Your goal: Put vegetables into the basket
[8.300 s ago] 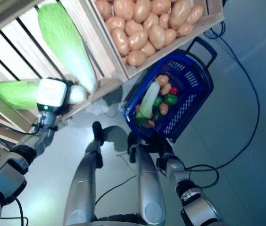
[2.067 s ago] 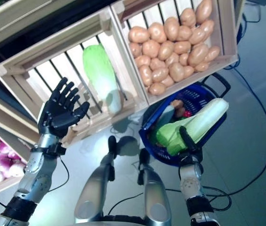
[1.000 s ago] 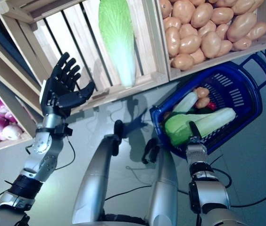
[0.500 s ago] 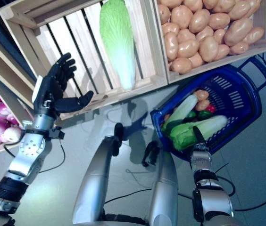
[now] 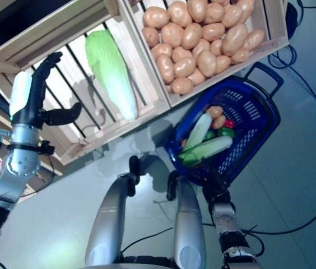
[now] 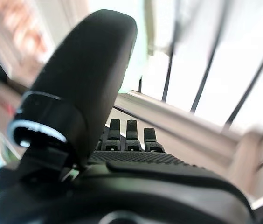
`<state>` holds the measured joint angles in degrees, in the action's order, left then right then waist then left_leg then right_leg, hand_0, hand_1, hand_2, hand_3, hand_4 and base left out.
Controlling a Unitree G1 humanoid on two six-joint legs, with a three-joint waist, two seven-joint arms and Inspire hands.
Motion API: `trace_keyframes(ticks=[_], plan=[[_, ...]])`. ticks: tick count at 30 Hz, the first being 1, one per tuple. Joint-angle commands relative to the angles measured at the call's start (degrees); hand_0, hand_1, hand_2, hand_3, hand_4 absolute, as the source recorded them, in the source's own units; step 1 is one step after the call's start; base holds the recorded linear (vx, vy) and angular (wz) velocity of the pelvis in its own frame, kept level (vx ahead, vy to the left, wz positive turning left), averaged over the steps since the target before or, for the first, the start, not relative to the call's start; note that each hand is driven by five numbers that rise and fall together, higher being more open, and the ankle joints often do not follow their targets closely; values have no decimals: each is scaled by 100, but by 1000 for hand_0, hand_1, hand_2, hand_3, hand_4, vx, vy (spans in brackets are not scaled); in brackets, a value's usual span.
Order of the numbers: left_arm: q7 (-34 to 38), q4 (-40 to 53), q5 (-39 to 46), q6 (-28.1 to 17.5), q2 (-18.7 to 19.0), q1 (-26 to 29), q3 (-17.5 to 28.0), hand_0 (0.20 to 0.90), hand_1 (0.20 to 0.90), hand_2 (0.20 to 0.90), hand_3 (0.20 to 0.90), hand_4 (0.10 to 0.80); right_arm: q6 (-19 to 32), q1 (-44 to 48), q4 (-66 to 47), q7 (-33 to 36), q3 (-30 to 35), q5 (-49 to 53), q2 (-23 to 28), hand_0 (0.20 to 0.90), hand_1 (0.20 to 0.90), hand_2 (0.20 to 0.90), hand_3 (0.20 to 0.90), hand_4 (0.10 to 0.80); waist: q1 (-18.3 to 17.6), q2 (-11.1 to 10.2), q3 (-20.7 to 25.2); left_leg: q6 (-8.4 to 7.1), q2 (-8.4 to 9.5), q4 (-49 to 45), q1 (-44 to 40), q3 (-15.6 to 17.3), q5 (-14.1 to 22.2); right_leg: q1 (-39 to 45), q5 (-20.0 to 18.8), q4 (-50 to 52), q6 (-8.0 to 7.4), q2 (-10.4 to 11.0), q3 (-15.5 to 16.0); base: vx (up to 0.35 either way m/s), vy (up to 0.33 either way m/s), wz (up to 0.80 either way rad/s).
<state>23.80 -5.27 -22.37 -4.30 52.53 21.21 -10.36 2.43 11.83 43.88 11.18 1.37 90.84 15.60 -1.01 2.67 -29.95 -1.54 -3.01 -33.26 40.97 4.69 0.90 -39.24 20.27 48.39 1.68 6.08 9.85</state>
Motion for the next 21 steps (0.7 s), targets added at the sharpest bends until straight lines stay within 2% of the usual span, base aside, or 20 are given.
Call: trace_keyframes(ticks=[1, 3, 4, 10, 14, 16, 21], plan=[[562, 162, -1292, -271, 713, 1205, -41, 900, 900, 900, 900, 800, -211, -508, 161, -395, -133, -261, 257, 900, 900, 900, 900, 800, -177, -75, 15, 37, 84, -259, -128, 315, 583, 257, -1155, -1194, -103, -150, 0, -8, -2, -3], [517, -60, -1553, -216, 1103, 1651, -569, 900, 900, 900, 900, 800, -206, -477, 201, -558, -203, -381, 328, 900, 900, 900, 900, 800, -240, -92, 15, 25, 19, -229, -138, 348, 554, 264, -1167, -1218, -104, -153, 24, 0, 0, 0], [476, -100, -1630, -237, 1162, 1738, -662, 900, 900, 900, 900, 800, -189, -481, 163, -548, -230, -373, 342, 900, 900, 900, 900, 800, -246, -99, 15, 28, 7, -224, -140, 358, 556, 263, -1162, -1219, -98, -153, 29, 0, 0, 0], [-103, -200, -2484, -158, 1862, 2738, -1942, 900, 900, 900, 900, 800, -33, -504, 86, -651, -326, -458, 596, 900, 900, 900, 900, 800, -379, -114, 15, 6, -133, -207, -147, 467, 529, 265, -1174, -1237, -88, -116, 57, 0, -1, -8], [30, -245, -2599, -24, 2067, 3158, -2413, 900, 900, 900, 900, 800, 28, -473, 117, -645, -326, -386, 712, 900, 900, 900, 900, 800, -405, -134, 15, 31, -171, -163, -123, 496, 501, 207, -1194, -1256, -89, -112, 40, -27, -8, -5], [197, -391, -2554, -116, 2080, 3292, -2602, 900, 900, 900, 900, 800, 20, -442, 225, -738, -292, -366, 750, 900, 900, 900, 900, 800, -407, -132, 15, 22, -173, -144, -116, 471, 475, 169, -1199, -1210, -97, -109, 33, -12, -3, -2], [39, -876, -2523, -339, 2055, 3480, -2997, 900, 900, 900, 900, 800, 17, -255, 263, -746, -305, -432, 836, 900, 900, 900, 900, 800, -402, -141, 15, 3, -206, -89, -115, 488, 418, 175, -1232, -1263, -111, -121, 31, 0, 0, 0]])
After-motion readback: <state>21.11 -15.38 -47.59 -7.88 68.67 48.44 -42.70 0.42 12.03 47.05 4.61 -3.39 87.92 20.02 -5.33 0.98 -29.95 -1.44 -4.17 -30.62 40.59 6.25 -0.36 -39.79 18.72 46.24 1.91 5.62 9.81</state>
